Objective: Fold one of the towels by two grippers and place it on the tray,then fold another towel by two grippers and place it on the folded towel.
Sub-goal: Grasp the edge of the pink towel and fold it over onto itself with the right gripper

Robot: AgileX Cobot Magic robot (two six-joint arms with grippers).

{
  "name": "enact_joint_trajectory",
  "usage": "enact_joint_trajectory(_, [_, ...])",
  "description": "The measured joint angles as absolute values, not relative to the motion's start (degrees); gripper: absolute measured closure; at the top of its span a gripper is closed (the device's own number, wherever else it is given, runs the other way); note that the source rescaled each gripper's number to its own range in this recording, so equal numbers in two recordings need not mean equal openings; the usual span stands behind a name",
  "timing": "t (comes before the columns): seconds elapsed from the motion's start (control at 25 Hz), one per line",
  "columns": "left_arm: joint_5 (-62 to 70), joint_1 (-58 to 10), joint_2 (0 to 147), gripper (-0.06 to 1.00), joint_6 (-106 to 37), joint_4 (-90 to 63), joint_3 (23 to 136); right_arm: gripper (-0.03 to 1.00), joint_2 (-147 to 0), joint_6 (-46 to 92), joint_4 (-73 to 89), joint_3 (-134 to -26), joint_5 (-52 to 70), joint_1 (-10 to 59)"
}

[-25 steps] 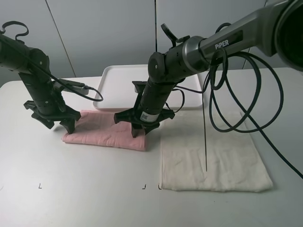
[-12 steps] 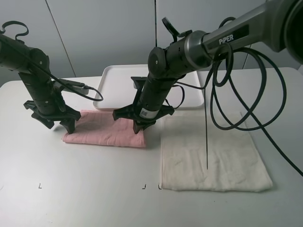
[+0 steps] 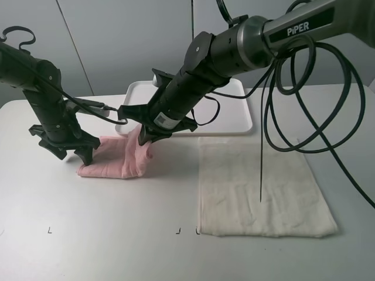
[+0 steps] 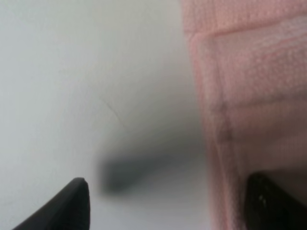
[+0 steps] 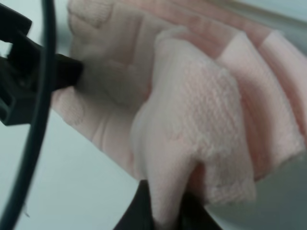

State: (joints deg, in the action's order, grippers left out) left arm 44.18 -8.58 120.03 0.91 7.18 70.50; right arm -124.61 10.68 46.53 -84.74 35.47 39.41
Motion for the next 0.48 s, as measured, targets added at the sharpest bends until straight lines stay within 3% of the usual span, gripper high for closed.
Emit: enact_joint_trajectory(0.48, [44.18, -8.58, 120.03, 0.1, 1.31, 6.35, 70.5, 0.95, -132.18, 40.05, 85.13, -84.81, 34.44, 40.63])
